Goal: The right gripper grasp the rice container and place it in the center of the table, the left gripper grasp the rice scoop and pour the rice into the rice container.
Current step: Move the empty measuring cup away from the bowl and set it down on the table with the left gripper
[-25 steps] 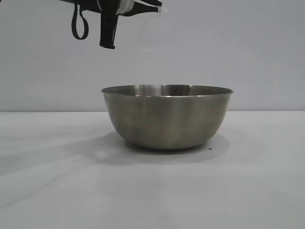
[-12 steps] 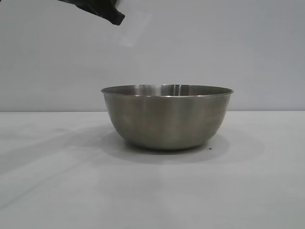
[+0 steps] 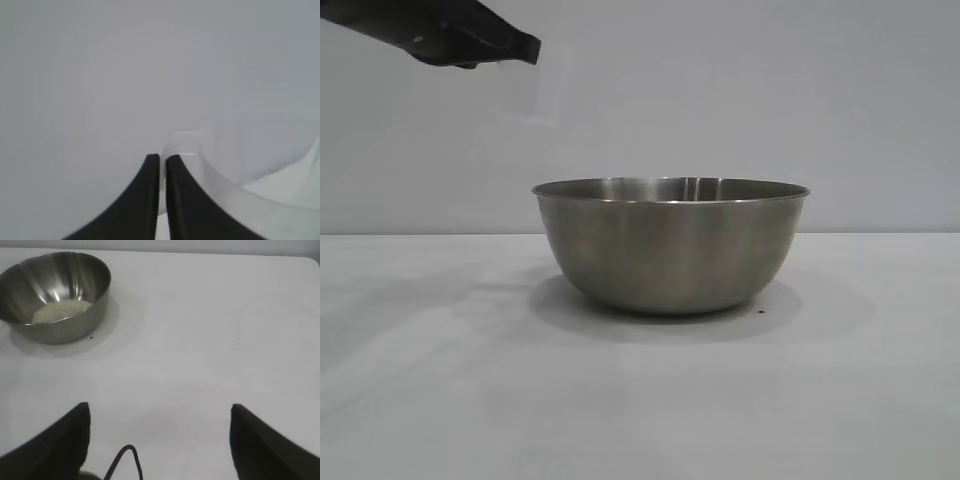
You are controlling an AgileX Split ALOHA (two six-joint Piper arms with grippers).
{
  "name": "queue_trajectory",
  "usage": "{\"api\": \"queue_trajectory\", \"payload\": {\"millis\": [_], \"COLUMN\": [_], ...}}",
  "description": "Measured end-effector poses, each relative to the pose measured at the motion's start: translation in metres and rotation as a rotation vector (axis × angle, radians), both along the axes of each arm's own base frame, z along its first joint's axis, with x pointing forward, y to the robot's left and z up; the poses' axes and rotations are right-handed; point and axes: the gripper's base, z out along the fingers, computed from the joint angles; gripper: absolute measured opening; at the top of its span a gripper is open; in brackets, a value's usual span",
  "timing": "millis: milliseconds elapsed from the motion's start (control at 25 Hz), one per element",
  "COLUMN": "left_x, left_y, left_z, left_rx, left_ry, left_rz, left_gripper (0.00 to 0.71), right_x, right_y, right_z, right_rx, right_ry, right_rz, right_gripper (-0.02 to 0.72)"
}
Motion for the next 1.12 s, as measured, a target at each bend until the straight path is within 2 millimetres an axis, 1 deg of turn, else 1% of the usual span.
{"api": "queue_trajectory", "payload": {"millis": [160, 280, 480, 720, 800, 1120], "left_x": [-0.012, -0.015, -0.017, -0.019, -0.020, -0.021], "left_y": [0.006, 0.008, 0.011, 0.012, 0.012, 0.013], "left_z": [-0.011, -0.021, -0.048, -0.088, -0.096, -0.099], "left_rx": [-0.041, -0.038, -0.016, -0.039, -0.034, -0.034], "left_ry": [0.017, 0.027, 0.075, 0.183, 0.204, 0.198], "left_rz": [0.018, 0.028, 0.054, 0.062, 0.063, 0.066], "left_gripper": [0.000, 0.000, 0.000, 0.000, 0.000, 0.000], "right_x": [0.000, 0.000, 0.000, 0.000, 0.000, 0.000], "right_y": [0.000, 0.000, 0.000, 0.000, 0.000, 0.000], "right_z": [0.000, 0.000, 0.000, 0.000, 0.000, 0.000], "right_rx": [0.000, 0.000, 0.000, 0.000, 0.000, 0.000], "right_ry": [0.000, 0.000, 0.000, 0.000, 0.000, 0.000], "right_rz": [0.000, 0.000, 0.000, 0.000, 0.000, 0.000], "right_gripper": [0.533, 0.533, 0.533, 0.533, 0.533, 0.533]}}
